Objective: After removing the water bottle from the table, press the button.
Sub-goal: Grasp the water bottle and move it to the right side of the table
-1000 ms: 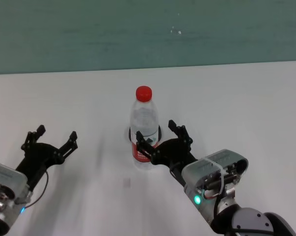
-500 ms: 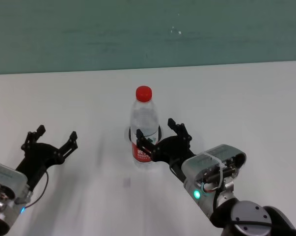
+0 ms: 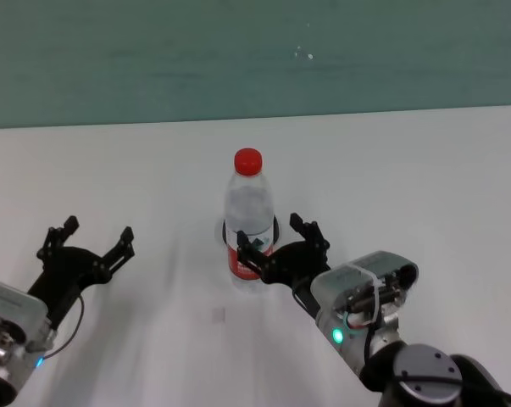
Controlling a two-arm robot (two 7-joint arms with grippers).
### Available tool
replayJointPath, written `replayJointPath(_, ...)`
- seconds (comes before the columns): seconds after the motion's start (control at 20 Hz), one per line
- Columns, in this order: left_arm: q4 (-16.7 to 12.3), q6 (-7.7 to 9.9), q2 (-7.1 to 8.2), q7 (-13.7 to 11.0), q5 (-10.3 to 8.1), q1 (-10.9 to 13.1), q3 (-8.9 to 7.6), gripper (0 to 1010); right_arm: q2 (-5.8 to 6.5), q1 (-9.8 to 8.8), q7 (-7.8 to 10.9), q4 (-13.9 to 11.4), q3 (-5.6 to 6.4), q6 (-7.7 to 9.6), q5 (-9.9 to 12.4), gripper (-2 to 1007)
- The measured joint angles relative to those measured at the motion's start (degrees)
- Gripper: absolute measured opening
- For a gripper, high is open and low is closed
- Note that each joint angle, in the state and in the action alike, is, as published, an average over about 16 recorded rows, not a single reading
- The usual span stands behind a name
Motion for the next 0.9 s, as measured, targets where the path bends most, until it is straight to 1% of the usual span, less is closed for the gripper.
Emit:
replayJointPath(0.4,0.0,0.0,0.0,0.0,0.0,0.0,0.0,1003,-0.05,1.85,0.33,2.39,0.07,0.38,0.63,1000)
replayJointPath(0.9,0.0,0.0,0.0,0.0,0.0,0.0,0.0,1003,-0.18,4.7,1.23,5.48,-0.49,0.23,1.32,1000)
